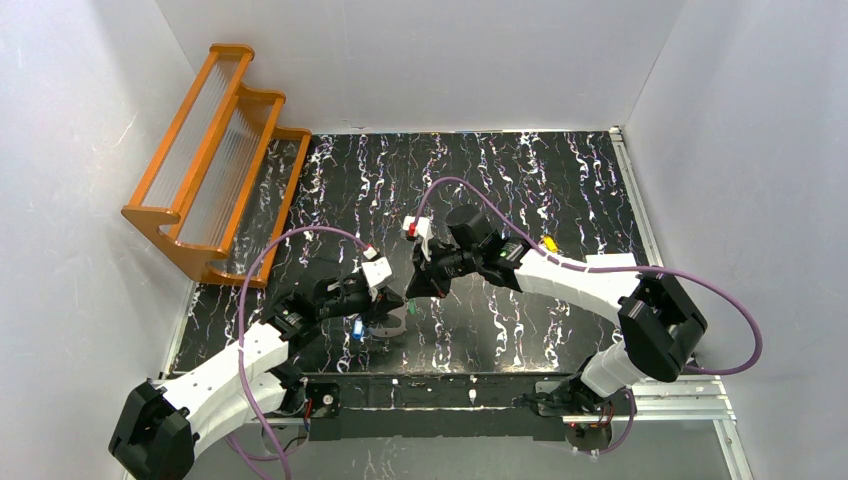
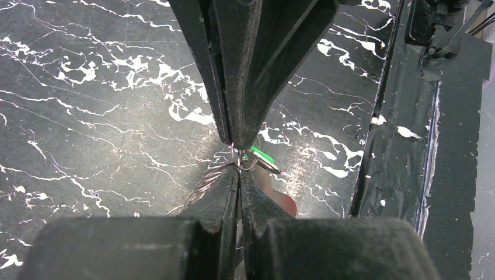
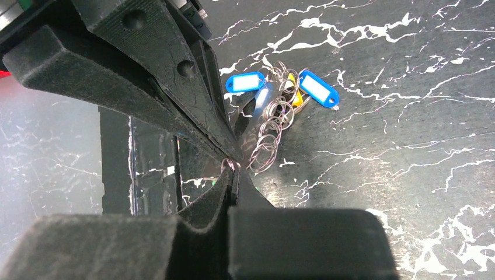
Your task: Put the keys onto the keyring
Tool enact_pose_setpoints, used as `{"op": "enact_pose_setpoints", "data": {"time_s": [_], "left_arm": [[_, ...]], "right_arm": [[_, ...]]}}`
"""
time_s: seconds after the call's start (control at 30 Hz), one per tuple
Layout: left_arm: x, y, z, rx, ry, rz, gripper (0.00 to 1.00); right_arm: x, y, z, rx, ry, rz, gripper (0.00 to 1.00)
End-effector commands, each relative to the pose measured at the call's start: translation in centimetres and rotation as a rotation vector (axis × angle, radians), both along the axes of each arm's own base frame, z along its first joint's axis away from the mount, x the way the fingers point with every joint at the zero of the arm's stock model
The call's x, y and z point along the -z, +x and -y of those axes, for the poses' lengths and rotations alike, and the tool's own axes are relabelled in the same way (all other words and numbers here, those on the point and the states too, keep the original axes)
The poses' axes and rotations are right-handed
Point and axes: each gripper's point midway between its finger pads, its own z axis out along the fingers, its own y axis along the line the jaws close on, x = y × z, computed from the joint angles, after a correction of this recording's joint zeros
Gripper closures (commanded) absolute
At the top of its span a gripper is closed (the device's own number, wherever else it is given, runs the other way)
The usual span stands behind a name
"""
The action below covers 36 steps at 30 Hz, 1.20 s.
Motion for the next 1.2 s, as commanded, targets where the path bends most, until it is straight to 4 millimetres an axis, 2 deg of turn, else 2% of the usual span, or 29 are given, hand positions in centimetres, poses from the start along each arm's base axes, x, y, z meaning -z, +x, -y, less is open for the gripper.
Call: {"op": "enact_pose_setpoints", "data": {"time_s": [0.0,0.13,0.4,0.67,1.17], "left_arm": [[-1.1,-0.5,0.5,0.039,-0.022,0.024,1.00],[-1.1,-0.5,0.4,0.037,-0.023,0.026,1.00],[-1.3,-0.5,0.5,0.032,-0.026,0.025,1.00],[-1.5,-0.3,0.5,0.014,-0.042,0.012,1.00],[-1.9,-0.4,0.7,0.012,-0.060,0.013,1.00]], "right_arm": [[-1.4,1.3,-0.2,0.038,0.028,0.088,0.99],[-0.8,1.0,0.4,0.038,0.005,0.086,0.99],[-1.3,0.7,0.8,0.032,0.023,0.119,0.99],[-2.5,-0.1,0.4,0.007,0.065,0.198,0.99],[-1.3,0.7,0.5,0.079,-0.003,0.242,0.99]]}}
